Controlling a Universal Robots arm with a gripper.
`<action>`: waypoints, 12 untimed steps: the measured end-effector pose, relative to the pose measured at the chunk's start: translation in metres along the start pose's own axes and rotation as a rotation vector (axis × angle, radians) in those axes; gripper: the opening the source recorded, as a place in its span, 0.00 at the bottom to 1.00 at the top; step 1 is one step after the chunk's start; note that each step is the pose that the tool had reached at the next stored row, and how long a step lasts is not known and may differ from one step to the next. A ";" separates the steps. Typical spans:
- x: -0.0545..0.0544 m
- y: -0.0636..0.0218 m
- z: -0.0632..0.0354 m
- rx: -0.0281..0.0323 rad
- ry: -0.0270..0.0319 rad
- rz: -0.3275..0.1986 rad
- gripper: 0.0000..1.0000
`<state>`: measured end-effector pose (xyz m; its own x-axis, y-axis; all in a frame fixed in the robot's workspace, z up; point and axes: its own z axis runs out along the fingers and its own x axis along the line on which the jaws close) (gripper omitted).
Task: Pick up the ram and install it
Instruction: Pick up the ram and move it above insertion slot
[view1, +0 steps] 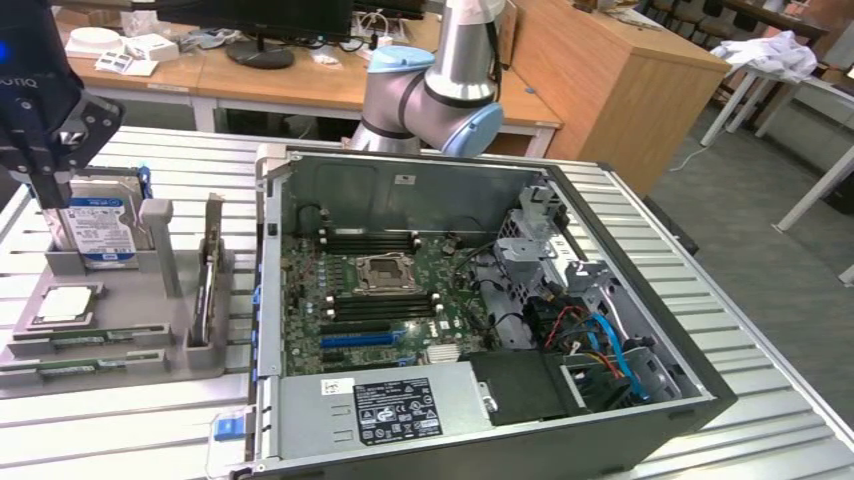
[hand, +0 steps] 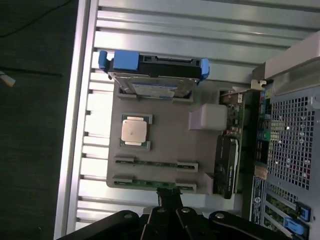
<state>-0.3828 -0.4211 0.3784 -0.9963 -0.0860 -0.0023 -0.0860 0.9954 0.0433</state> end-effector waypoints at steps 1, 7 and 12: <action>0.000 0.0000 0.0000 0.0000 0.0007 -0.015 0.11; 0.000 0.0000 0.0000 -0.0002 0.0049 -0.109 0.11; 0.000 0.0000 0.0001 -0.0004 0.0082 -0.189 0.11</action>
<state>-0.3827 -0.4211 0.3782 -0.9623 -0.2719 -0.0022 -0.2717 0.9614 0.0433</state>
